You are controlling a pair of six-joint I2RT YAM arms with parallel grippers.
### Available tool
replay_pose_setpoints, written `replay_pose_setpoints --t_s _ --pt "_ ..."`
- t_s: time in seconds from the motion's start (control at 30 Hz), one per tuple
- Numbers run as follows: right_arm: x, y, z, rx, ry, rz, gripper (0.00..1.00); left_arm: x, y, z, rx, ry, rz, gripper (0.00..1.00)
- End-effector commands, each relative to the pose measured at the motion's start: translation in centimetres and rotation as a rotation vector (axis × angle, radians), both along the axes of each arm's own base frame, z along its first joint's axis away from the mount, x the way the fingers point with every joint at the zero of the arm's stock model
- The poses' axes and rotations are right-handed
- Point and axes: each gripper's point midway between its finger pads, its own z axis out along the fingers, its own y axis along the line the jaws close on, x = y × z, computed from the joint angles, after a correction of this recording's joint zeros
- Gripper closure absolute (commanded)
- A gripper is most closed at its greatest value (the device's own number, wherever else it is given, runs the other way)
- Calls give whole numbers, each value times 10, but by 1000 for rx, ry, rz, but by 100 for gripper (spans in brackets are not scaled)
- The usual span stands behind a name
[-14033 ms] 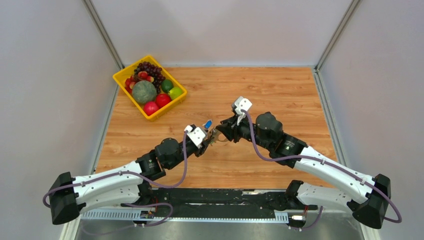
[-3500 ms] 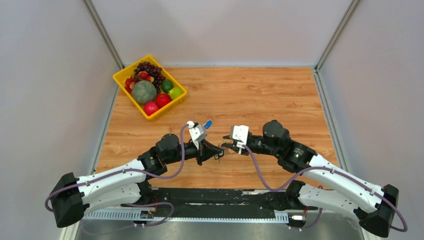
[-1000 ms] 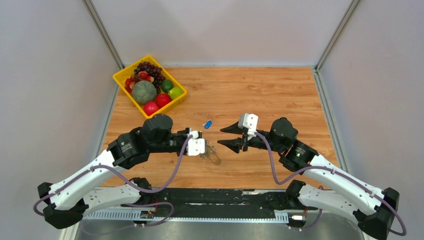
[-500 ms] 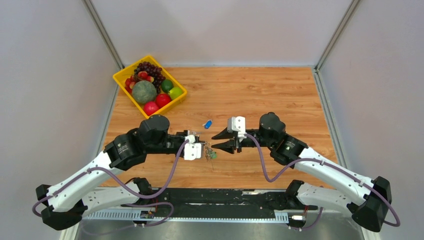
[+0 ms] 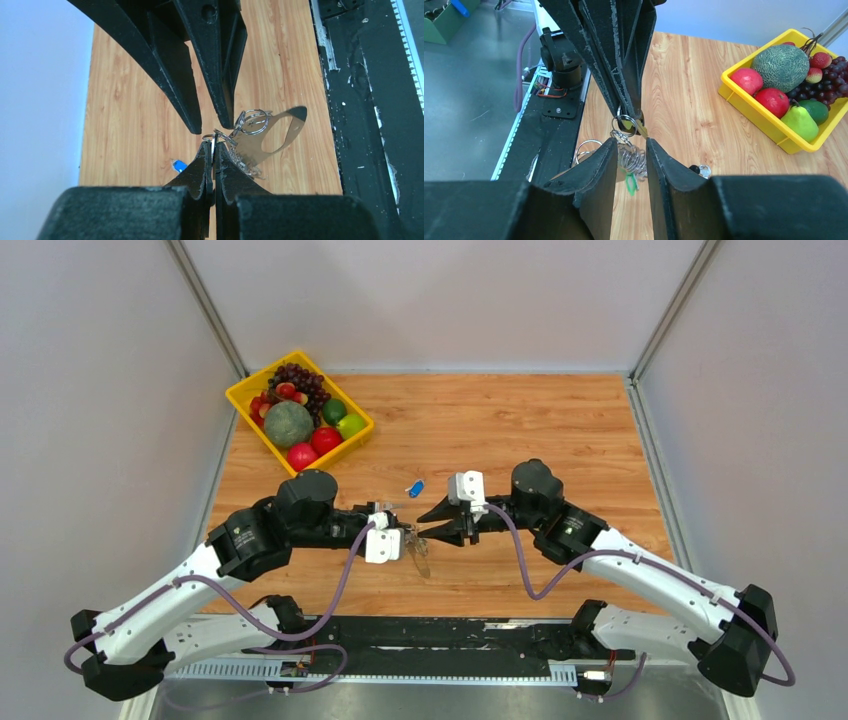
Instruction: Remove the keys from the keyring
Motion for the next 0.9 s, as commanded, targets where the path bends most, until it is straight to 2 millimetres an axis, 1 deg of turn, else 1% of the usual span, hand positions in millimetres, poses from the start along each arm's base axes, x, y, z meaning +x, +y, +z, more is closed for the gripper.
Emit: replay_pose_setpoints --t_s 0.0,0.1,0.2,0.3,0.33,0.63,0.87 --pt "-3 6 23 49 -47 49 68 -6 -4 35 -91 -67 -52 100" --pt "-5 7 20 44 -42 64 69 -5 -4 37 -94 -72 -52 100" --pt "-8 7 18 41 -41 79 72 -4 -4 38 -97 -78 -45 100" --pt "-11 6 15 38 -37 93 73 -4 -3 39 -102 -79 -40 100" --pt "-13 6 15 38 -39 98 74 -4 -3 39 -103 -80 -39 100" --pt "-19 9 10 28 -25 126 78 -1 -1 45 -131 -94 -14 100" --pt "-19 12 9 23 -14 128 98 0 0 50 -163 -98 4 100"
